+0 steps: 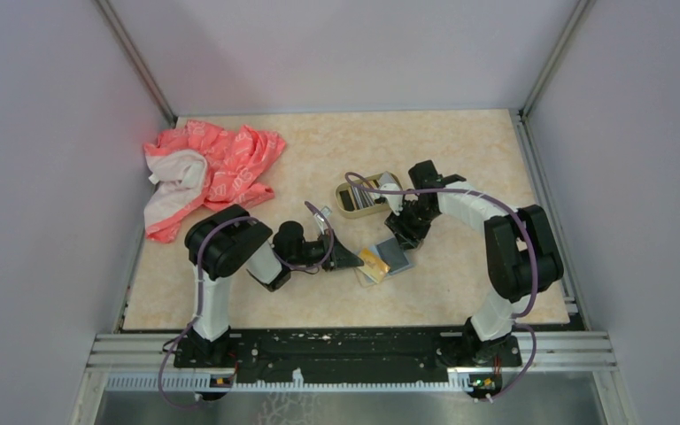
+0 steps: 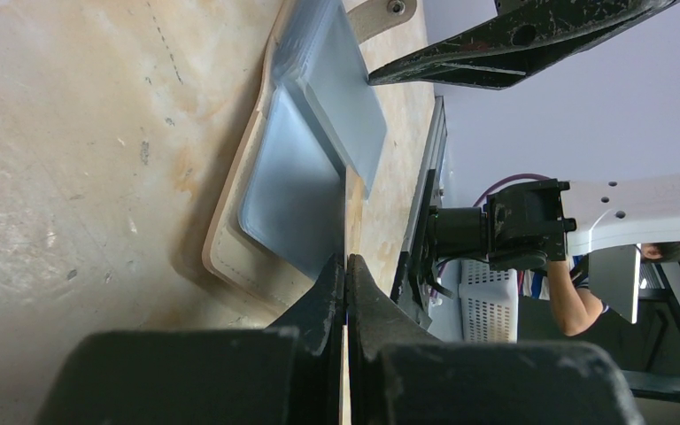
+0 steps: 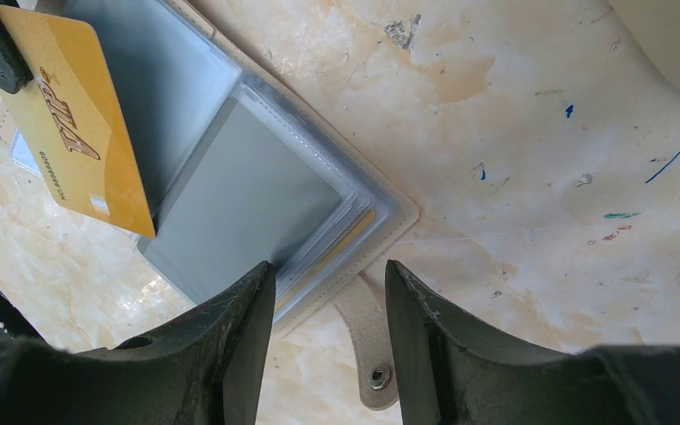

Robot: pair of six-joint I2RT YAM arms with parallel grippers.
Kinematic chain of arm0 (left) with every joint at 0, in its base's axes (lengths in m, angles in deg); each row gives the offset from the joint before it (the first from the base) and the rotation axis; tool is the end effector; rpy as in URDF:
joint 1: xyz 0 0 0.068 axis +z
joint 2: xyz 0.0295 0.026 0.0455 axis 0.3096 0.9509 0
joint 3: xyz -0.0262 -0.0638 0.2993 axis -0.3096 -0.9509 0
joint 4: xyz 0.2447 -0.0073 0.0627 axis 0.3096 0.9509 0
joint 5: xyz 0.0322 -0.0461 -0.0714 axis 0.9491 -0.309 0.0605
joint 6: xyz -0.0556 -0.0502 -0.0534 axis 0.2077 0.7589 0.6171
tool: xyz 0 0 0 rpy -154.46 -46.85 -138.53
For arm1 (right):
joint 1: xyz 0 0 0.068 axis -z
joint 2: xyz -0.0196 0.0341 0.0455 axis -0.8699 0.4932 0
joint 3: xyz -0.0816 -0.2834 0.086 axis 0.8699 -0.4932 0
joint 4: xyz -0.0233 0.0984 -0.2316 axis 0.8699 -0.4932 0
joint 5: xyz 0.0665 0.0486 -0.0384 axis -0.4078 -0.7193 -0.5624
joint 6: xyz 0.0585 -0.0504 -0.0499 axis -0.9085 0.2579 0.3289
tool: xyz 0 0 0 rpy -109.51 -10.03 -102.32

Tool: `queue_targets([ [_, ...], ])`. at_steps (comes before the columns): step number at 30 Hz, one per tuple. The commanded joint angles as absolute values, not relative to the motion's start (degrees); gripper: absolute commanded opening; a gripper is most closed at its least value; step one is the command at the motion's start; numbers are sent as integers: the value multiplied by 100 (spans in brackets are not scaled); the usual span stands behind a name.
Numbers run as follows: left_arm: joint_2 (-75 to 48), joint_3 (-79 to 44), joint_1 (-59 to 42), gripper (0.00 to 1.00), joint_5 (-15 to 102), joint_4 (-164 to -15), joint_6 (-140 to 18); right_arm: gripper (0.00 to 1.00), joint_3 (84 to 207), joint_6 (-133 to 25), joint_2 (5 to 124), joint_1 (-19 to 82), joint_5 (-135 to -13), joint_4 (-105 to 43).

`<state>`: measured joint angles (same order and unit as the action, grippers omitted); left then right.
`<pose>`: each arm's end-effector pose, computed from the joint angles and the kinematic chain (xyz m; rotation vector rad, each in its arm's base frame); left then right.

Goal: Put the credit cards into the card holder
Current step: Insert the credit card into the card slot.

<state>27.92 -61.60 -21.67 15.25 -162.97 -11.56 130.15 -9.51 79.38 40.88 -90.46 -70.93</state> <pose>0.2432 -0.2659 0.1142 0.1558 2.1565 -1.7192 0.2849 0.1368 0.1772 -1.3996 2.4131 0.5287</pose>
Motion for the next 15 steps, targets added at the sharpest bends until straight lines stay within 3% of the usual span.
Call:
queue_targets([
  [1,2719,-6092,-2153,0,1515,-16190,-1196,48,13153,-958,7911,4120,-9108,-7122],
  [15,2613,-5765,-2148,0,1592,-15228,-1167,49,13163,-948,7902,4120,-9144,-7129],
])
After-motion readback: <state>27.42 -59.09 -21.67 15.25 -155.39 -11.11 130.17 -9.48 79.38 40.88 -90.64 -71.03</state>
